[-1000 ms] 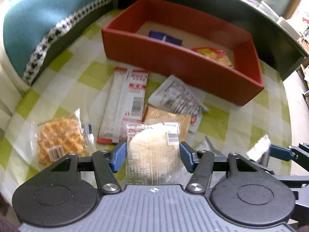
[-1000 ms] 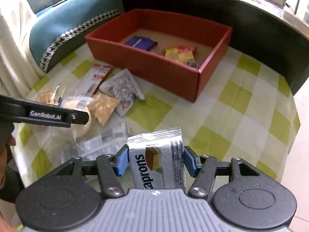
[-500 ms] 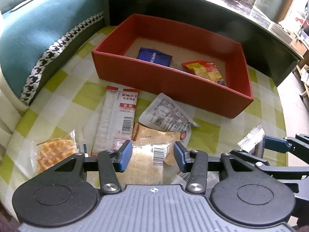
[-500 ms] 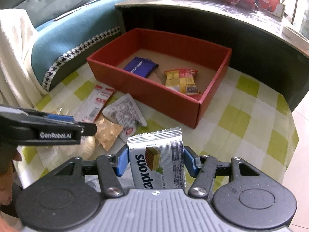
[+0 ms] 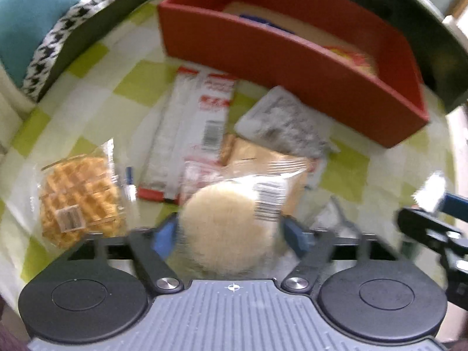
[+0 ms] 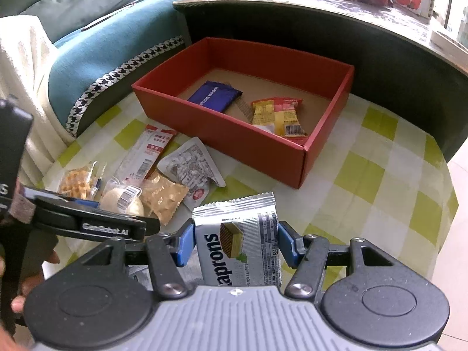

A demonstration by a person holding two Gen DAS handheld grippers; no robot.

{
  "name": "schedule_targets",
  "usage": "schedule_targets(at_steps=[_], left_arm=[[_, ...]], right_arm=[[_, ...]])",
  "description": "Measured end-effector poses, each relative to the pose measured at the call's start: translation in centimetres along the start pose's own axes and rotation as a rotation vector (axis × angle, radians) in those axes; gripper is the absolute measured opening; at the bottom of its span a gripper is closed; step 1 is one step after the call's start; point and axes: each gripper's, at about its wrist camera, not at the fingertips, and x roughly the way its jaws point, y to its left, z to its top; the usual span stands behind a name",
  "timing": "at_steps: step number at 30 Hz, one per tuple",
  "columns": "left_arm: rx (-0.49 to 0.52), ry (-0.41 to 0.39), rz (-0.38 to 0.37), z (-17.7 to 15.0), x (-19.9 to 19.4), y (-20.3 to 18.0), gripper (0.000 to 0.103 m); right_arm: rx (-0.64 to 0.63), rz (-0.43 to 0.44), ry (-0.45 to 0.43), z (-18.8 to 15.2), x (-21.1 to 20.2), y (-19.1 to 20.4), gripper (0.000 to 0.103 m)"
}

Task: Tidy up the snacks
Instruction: 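Lift cake and Kaprons pack with both tools toward the red box, then lower cake into red box and open left tool while right tool carries Kaprons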

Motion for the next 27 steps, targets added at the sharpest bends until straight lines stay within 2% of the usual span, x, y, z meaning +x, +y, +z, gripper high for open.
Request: schedule_targets(at_steps=[3, 7, 10, 14, 27], left_arm=[[-0.036, -0.021, -0.021, 0.1, -0.7, 0.4, 0.066], [0.001, -0.091, -0.012, 0.2, -2.7, -0.4, 0.066], [0.002, -0.113, -0.041, 0.6, -3.8, -1.0, 0.066], [0.023, -0.156, -0.038, 1.1, -5.0, -1.7, 0.066], [0.034, -0.271, -0.021, 7.3, -5.9, -3.7, 0.066]], right_arm=[[-0.007, 0.001, 0.001, 0.0, -0.1, 0.2, 0.06], [-0.011, -0.005, -0.015, 0.2, -0.3, 0.2, 0.06], [-0.01, -0.003, -0.044, 0.4, -0.9, 0.3, 0.06], [-0.007, -0.013, -0.081, 1.3, -1.3, 0.3, 0.06], [0.037, -0.032, -0.195, 7.0, -1.3, -0.4, 0.06]])
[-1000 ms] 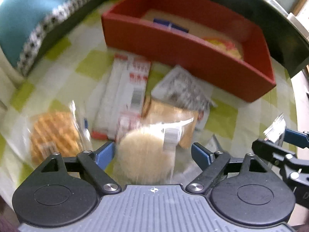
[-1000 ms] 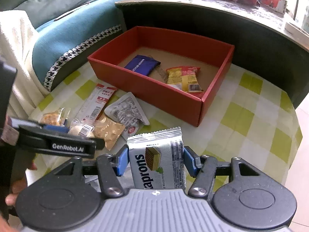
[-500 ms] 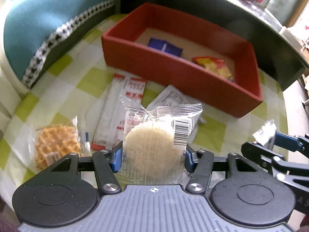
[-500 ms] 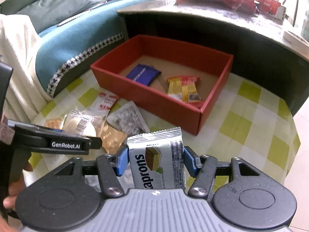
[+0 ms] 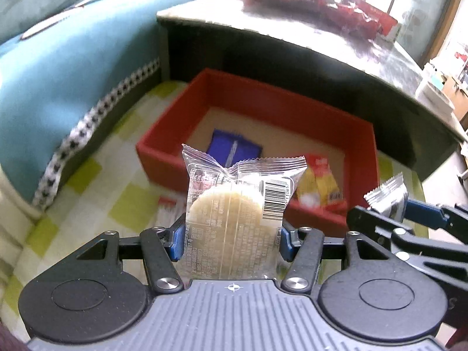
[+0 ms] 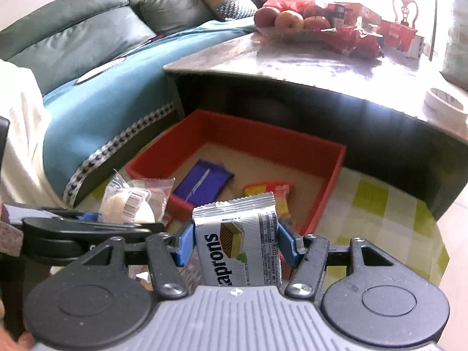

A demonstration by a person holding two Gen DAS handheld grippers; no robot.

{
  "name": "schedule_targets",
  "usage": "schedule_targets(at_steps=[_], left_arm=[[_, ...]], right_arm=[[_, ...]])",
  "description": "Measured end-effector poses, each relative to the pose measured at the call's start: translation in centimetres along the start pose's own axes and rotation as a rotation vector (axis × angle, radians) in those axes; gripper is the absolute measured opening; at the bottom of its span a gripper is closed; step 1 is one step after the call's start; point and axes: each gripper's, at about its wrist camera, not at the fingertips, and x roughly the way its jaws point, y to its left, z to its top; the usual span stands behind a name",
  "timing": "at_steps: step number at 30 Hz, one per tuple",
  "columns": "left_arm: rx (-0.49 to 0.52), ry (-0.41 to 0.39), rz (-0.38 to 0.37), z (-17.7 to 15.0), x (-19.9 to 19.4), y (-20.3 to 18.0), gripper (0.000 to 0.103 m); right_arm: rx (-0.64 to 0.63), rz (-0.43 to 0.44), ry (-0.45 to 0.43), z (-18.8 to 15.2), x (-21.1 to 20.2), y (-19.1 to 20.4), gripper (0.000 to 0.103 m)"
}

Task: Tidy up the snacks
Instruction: 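Lower cake into red box and open left tool while right tool carries Kaprons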

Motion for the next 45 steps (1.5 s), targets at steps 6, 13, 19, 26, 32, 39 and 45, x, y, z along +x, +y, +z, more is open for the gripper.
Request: schedule_targets(at_steps=[6, 13, 19, 26, 32, 39, 45], left_arm=[[-0.003, -0.009, 0.006, 2.6, 2.0, -0.7, 0.066], [0.01, -0.016, 0.025, 4.8, 4.4, -1.6, 0.066], [0.02, -0.014, 0.049, 5.7, 6.5, -1.8, 0.066], [0.047, -0.009, 0.083, 5.8, 7.8, -2.1, 0.066], [0.058, 0.001, 0.089, 5.9, 8.3, -2.1, 0.069], [0.048, 0.004, 0.096, 6.0, 8.3, -1.9, 0.076], [0.043, 0.001, 0.104, 6.0, 8.1, -1.9, 0.077]], right_arm=[[0.041, -0.022, -0.009, 2.1, 1.7, -1.6, 0.06], [0.077, -0.044, -0.008, 4.0, 4.4, -3.2, 0.06], [0.09, -0.059, 0.022, 4.7, 6.8, -3.9, 0.06], [0.087, -0.082, 0.052, 4.7, 8.9, -4.3, 0.06], [0.093, -0.095, 0.073, 4.7, 10.0, -4.4, 0.06], [0.11, -0.101, 0.094, 4.7, 10.5, -4.8, 0.061], [0.097, -0.119, 0.077, 4.8, 10.1, -4.6, 0.062]])
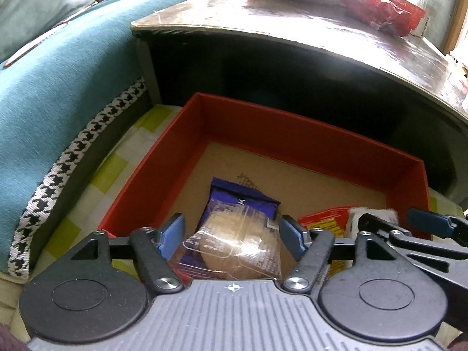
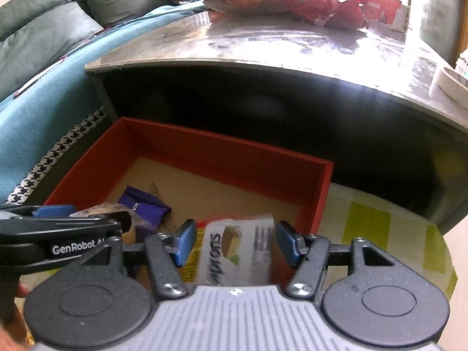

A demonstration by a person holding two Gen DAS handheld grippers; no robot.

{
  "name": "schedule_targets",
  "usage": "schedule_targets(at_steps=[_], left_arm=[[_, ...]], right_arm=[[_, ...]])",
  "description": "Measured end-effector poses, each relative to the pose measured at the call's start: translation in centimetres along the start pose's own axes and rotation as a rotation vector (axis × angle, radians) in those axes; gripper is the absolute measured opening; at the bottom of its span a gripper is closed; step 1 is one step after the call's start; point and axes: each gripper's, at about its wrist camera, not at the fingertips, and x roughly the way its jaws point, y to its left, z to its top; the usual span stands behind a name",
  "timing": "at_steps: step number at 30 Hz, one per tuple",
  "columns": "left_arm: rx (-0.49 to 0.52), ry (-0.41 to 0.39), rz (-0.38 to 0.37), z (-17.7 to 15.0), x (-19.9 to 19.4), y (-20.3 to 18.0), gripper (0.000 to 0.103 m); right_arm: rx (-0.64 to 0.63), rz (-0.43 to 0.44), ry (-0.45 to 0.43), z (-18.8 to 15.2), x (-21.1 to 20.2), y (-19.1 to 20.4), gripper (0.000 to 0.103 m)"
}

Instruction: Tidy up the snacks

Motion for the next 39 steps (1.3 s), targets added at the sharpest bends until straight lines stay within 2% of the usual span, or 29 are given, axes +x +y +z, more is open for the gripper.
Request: schedule_targets(at_steps=[15, 27, 39], left_arm=[[-0.015, -0.028, 0.005, 0.4, -1.2, 0.3, 0.088], [-0.012, -0.062, 0.014, -0.3, -3.5, 0.4, 0.088], [-0.007, -0.068, 0.014, -2.3, -5.9, 2.2, 0.089]], right_arm=[[0.002, -0.006, -0.025, 0.3, -0.8, 0.0, 0.063], [-0.005, 0.004, -0.05, 0.3, -2.5, 0.4, 0.063], [-0.068, 0.032, -0.052, -1.4, -5.0, 2.0, 0.063]])
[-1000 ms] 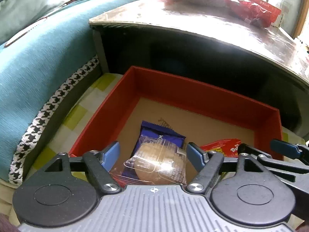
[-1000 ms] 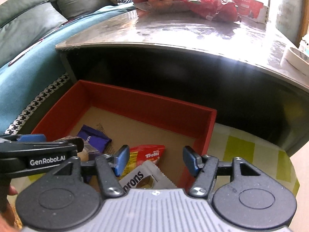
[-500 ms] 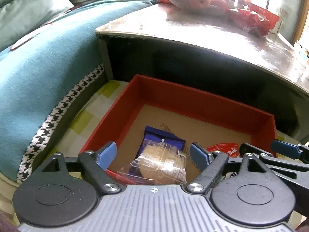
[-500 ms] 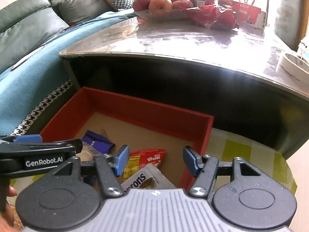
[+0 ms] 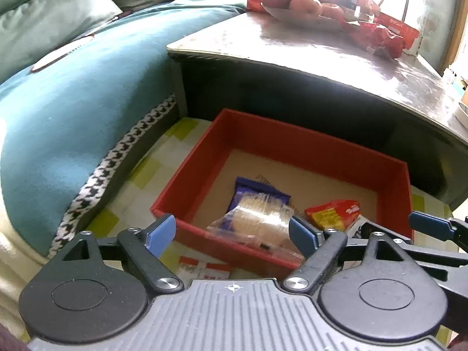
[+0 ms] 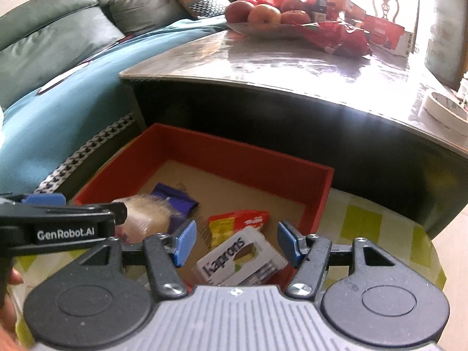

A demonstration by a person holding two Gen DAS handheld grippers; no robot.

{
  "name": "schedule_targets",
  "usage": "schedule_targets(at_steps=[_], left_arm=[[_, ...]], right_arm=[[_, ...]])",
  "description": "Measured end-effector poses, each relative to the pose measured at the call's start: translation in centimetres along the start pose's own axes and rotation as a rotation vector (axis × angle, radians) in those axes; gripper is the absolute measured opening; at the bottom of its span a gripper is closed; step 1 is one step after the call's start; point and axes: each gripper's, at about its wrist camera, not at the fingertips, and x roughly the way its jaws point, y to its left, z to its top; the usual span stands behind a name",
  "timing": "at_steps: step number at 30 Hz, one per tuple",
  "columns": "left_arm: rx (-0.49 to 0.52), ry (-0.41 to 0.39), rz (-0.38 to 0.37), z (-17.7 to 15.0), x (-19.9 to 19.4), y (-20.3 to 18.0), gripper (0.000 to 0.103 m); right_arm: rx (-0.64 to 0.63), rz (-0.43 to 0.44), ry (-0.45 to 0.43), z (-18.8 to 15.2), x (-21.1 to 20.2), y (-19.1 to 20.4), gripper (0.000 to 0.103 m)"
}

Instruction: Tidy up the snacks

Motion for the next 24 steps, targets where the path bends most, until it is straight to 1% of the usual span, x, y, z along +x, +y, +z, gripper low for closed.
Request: schedule_targets(at_steps=[3, 6, 9, 14, 19, 22, 24], left_arm=[[-0.002, 0.004, -0.001, -0.8, -0.8, 0.9, 0.09], [-0.009, 0.017, 0.003, -2.0, -1.6, 2.2, 0.093], [-0.031, 0.048, 0.008, -3.4, -2.2, 4.3, 0.093], [-0.102, 0.107, 0.037, -6.1, -3.0, 8.6, 0.093], [-0.145, 0.185, 0.059, -9.1, -2.7, 11.5, 0.093], [-0.164, 0.219, 0.067, -10.2, -1.9, 12.3, 0.093], [-0.186, 0.248, 0.059, -10.4, -1.1, 12.6, 0.093]], right_arm=[[-0.018, 0.012, 0.003, -0.5, -0.5, 0.7, 0.063], [-0.039, 0.031, 0.013, -1.0, -0.9, 1.3, 0.068], [-0.058, 0.05, 0.021, -1.7, -1.4, 2.0, 0.068], [-0.108, 0.09, 0.05, -3.2, -1.8, 3.7, 0.068], [-0.165, 0.111, 0.075, -4.7, -2.1, 5.6, 0.069], [-0.187, 0.122, 0.082, -5.2, -2.3, 6.5, 0.069], [-0.197, 0.129, 0.089, -5.6, -2.4, 6.9, 0.069]])
